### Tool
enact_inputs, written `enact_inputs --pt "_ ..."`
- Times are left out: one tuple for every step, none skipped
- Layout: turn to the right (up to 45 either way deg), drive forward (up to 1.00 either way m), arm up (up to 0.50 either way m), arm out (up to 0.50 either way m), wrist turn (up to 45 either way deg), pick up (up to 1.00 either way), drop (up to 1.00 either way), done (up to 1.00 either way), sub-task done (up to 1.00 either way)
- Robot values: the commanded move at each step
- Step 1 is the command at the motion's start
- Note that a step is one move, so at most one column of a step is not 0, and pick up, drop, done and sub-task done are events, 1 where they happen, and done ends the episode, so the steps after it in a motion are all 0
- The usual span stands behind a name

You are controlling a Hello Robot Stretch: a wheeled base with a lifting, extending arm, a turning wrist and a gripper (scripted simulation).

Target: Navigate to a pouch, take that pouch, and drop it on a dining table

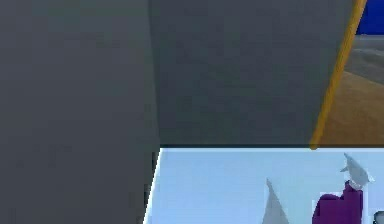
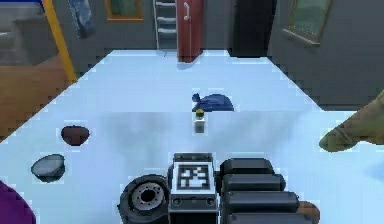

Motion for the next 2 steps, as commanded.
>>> enact_inputs --pt "0.0 0.75 0.0 0.0 0.0 0.0 0.0 0.0 0.0" --pt "0.0 0.15 0.0 0.0 0.0 0.0 0.0 0.0 0.0"
